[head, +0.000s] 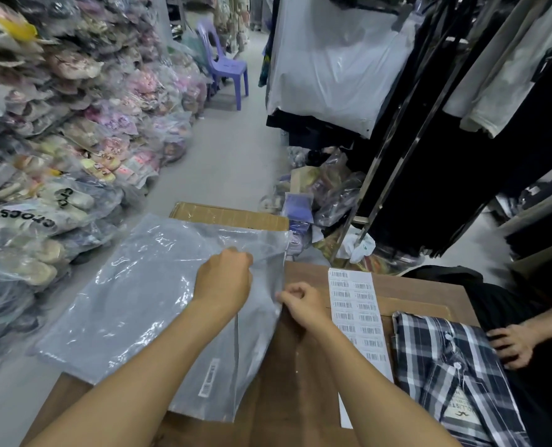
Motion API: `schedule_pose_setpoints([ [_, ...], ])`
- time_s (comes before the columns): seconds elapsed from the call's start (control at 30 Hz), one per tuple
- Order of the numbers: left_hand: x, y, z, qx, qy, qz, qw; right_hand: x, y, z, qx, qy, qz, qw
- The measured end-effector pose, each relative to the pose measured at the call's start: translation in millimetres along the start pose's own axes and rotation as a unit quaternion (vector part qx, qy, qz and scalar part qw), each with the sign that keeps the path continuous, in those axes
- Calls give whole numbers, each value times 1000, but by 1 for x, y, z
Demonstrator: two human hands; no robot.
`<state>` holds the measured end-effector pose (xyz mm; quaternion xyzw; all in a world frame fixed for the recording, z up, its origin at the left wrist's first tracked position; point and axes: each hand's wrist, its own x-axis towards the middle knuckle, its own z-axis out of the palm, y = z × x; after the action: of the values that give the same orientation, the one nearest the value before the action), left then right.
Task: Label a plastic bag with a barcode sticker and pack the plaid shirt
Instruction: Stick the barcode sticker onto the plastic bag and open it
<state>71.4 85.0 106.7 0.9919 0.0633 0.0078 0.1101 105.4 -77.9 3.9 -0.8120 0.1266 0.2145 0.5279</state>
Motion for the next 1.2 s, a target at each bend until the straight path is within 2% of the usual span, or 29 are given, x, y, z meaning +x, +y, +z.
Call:
schedule_pose_setpoints([
  [0.1,-6,5,9,-6,-35,13,999,7,-18,-1,146,27,3,989],
  [0.17,-10,5,16,-1,-44,23,999,14,-27,-1,177,30,4,984],
  [0.33,-16,3,24,-7,-49,44,998,28,-34,0,151,76,7,986],
  [0.47,-17,-3,25,-54,-60,54,995,34,-37,2,60,104,-6,993],
  [0.6,-18,-4,20,-96,-79,59,991,44,-48,2,47,129,-9,990],
  [0.7,-15,-4,15,-128,-52,35,990,46,-51,1,32,116,-5,993],
  [0.77,-9,-5,12,-143,-23,14,989,33,-50,5,49,104,-35,993],
  [0.83,-2,-5,11,-146,1,-2,989,17,-39,8,-12,88,-110,990],
  [0.9,3,-5,8,-126,10,-5,992,2,-21,9,-154,49,-171,972],
  [0.97,8,-4,4,-74,1,-2,997,-8,-5,9,-315,8,-209,926],
  [1.03,12,-3,-2,-8,-22,-8,1000,-14,4,6,-430,-16,-215,877],
  [1.2,13,-3,-15,59,-20,-15,998,-13,17,-3,-496,-24,-208,843],
])
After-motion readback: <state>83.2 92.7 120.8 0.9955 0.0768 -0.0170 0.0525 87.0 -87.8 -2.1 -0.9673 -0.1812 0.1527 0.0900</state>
